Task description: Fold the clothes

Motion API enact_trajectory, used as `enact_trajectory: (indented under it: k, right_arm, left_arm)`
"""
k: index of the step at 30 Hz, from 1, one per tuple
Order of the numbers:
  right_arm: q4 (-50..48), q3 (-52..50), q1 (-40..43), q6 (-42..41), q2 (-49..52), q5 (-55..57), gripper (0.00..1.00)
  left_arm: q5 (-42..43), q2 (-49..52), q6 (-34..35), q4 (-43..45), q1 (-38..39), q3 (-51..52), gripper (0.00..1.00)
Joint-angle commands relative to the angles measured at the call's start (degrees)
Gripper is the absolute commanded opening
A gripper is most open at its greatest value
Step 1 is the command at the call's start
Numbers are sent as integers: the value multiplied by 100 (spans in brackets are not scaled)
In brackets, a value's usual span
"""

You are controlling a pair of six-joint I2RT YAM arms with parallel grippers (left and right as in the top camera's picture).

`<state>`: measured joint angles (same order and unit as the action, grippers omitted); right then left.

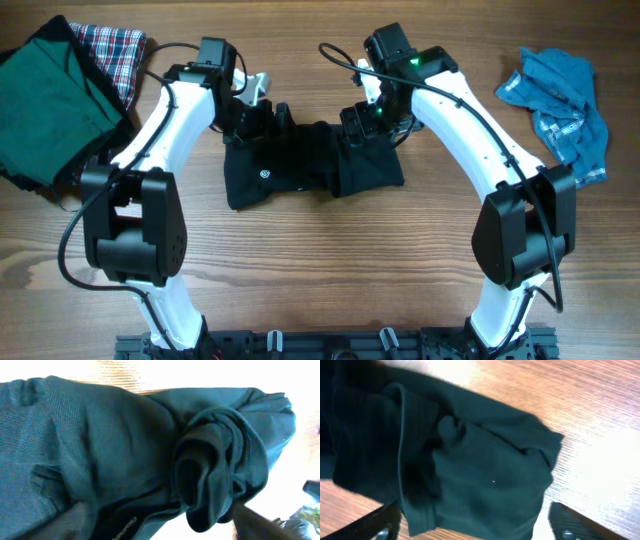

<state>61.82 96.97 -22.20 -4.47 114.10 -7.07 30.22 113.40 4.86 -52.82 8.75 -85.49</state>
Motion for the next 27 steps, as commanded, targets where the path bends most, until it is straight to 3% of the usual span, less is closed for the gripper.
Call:
enact_trajectory:
  k: [1, 2, 5, 9, 14, 20, 27]
  right_arm:
    - [-72, -13, 39, -168, -107, 223, 76]
    - [-76, -15, 42, -168, -107, 223, 67]
    - [-76, -13, 42, -168, -107, 221, 41]
    - [-109, -15, 39, -170, -107, -142, 24]
    - [-127, -13, 37, -149, -107, -616, 20]
    - [-387, -15, -168, -83, -107, -1390, 8]
    - [-868, -35, -741, -214, 236, -1467, 4]
  left_arm:
    - [122, -103, -11, 22, 2, 15, 15]
    - [90, -101, -9, 9, 2, 15, 4]
    - [-9, -101, -11, -83, 2, 15, 4]
    - [-188, -101, -11, -188, 4, 17, 4]
    - [-221, -101, -7, -92, 81, 214, 4]
    - [-221, -94, 343, 772, 205, 914, 4]
    - [-286, -90, 632, 1287, 197, 1169, 4]
